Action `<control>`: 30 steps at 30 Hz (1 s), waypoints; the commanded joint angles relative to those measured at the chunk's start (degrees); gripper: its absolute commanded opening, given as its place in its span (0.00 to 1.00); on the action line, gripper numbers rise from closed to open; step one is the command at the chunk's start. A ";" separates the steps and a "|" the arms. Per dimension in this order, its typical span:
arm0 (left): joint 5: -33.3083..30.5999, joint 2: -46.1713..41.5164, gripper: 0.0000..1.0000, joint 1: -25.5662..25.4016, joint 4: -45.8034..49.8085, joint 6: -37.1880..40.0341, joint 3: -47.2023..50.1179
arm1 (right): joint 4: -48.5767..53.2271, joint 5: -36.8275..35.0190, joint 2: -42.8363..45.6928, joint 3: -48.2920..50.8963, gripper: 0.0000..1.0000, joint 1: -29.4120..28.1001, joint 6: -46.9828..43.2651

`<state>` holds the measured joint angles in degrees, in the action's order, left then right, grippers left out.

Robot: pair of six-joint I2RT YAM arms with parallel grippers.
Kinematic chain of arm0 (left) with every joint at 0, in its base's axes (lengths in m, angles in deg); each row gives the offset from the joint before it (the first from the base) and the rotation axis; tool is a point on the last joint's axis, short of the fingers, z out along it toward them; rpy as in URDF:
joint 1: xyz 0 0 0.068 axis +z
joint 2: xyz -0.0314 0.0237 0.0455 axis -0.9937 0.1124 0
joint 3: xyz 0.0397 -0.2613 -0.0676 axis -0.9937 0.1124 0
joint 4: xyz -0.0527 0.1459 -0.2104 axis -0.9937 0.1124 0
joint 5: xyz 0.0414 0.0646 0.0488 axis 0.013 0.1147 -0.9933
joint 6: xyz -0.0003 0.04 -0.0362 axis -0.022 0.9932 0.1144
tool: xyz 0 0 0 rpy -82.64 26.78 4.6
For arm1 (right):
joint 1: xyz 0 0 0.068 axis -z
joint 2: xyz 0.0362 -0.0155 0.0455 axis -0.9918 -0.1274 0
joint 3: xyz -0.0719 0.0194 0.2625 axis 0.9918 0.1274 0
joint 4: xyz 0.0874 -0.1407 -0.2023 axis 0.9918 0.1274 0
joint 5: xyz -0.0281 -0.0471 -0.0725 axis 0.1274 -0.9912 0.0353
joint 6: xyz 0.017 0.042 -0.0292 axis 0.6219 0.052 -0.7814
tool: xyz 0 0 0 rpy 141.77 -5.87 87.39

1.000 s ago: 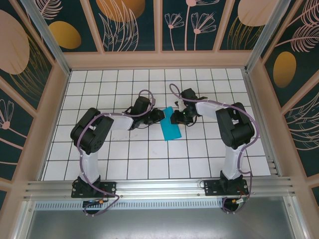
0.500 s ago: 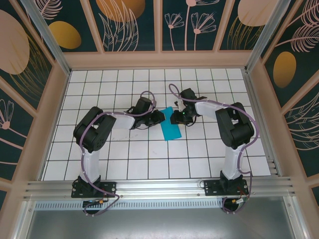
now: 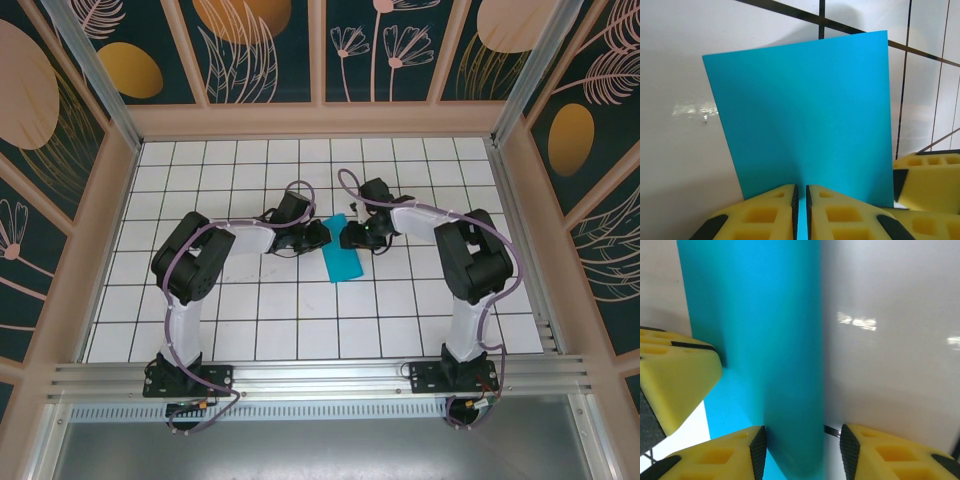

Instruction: Fold a paper plane with a square sheet of paper (pick it up from the middle)

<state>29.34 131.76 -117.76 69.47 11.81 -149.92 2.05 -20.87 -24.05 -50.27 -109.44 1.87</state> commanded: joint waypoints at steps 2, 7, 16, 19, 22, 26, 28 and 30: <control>-5.14 5.11 0.15 -0.37 9.09 1.85 1.49 | -0.44 -5.04 7.60 0.30 0.51 0.68 3.78; -6.44 5.66 0.15 -0.42 9.93 2.01 0.93 | -3.78 3.75 7.62 0.69 0.38 -0.02 4.87; -8.07 7.08 0.12 -0.46 12.24 1.55 0.00 | -5.91 11.06 -1.50 -1.84 0.05 -1.31 4.77; -8.64 7.39 0.12 -0.42 13.12 1.29 -0.26 | -5.82 10.97 -2.92 -1.55 0.03 -0.87 4.24; -9.51 7.78 0.12 -0.39 14.29 1.30 -0.68 | -6.47 10.81 -3.23 0.34 0.02 0.48 3.60; -10.15 8.31 0.11 -0.39 15.16 1.28 -0.66 | -7.26 11.13 -2.87 3.14 0.02 2.58 2.10; -10.51 8.41 0.11 -0.46 15.35 1.19 -0.46 | -7.48 11.27 -2.83 4.84 0.02 3.64 1.47; -10.85 8.36 0.11 -0.34 15.63 1.19 -0.35 | -8.22 11.65 -2.28 6.74 0.02 4.53 1.11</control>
<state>27.22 132.97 -118.07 75.24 11.99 -153.37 -7.13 -8.18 -27.11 -46.71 -106.47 5.15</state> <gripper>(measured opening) 0.112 0.062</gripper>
